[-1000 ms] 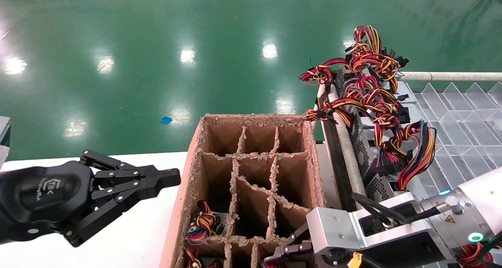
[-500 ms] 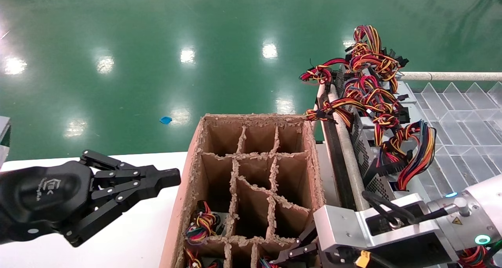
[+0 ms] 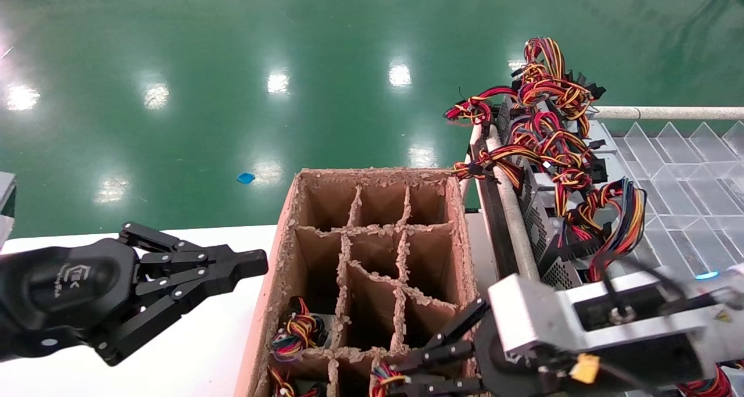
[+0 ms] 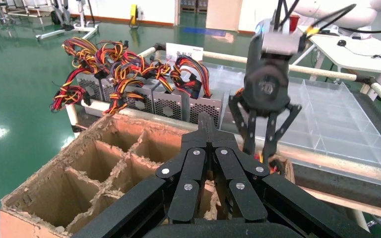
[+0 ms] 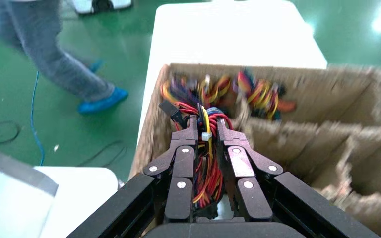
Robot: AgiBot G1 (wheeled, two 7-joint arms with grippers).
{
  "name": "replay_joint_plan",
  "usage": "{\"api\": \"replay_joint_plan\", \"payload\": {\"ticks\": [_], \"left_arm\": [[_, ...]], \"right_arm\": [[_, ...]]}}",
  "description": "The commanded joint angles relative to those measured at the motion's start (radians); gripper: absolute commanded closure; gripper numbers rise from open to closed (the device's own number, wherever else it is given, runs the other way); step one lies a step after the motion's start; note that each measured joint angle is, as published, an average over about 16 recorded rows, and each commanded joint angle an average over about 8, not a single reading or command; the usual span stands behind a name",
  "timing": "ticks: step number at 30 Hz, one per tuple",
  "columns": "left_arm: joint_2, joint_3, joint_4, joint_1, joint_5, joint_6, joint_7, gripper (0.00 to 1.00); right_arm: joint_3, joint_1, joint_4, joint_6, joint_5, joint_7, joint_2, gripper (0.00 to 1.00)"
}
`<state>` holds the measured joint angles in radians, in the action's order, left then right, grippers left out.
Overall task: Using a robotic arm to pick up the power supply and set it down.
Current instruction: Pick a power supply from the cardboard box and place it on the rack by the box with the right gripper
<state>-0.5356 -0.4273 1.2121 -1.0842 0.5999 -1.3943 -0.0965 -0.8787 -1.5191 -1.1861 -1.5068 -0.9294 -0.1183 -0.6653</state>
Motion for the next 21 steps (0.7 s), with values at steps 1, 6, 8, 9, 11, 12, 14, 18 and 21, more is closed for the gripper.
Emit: {"api": "replay_joint_plan", "payload": {"ticks": [1,6,8,9,11,12,14,18,21], "left_arm": [[0.0,0.0,0.0,0.0,0.0,0.0,0.0,1.0],[0.0,0.0,0.0,0.0,0.0,0.0,0.0,1.0],[0.0,0.0,0.0,0.0,0.0,0.0,0.0,1.0],[0.0,0.0,0.0,0.0,0.0,0.0,0.0,1.0],[0.0,0.0,0.0,0.0,0.0,0.0,0.0,1.0],[0.0,0.0,0.0,0.0,0.0,0.0,0.0,1.0],[0.0,0.0,0.0,0.0,0.0,0.0,0.0,1.0],[0.0,0.0,0.0,0.0,0.0,0.0,0.0,1.0],[0.0,0.0,0.0,0.0,0.0,0.0,0.0,1.0]], "right_arm": [[0.013,0.0,0.003,-0.008,0.03,0.012,0.005,1.0],[0.055,-0.025,0.004,-0.029,0.095,0.041,0.037,1.0],[0.077,-0.045,0.004,-0.035,0.123,0.052,0.054,1.0],[0.089,-0.057,0.005,-0.039,0.138,0.056,0.062,1.0],[0.113,-0.088,0.006,-0.044,0.162,0.065,0.08,1.0],[0.123,-0.106,0.008,-0.046,0.17,0.067,0.088,1.0],[0.143,-0.151,0.01,-0.048,0.173,0.071,0.103,1.0],[0.168,-0.27,0.016,-0.05,0.131,0.065,0.122,1.0],[0.176,-0.369,0.027,-0.055,0.077,0.057,0.123,1.0]]}}
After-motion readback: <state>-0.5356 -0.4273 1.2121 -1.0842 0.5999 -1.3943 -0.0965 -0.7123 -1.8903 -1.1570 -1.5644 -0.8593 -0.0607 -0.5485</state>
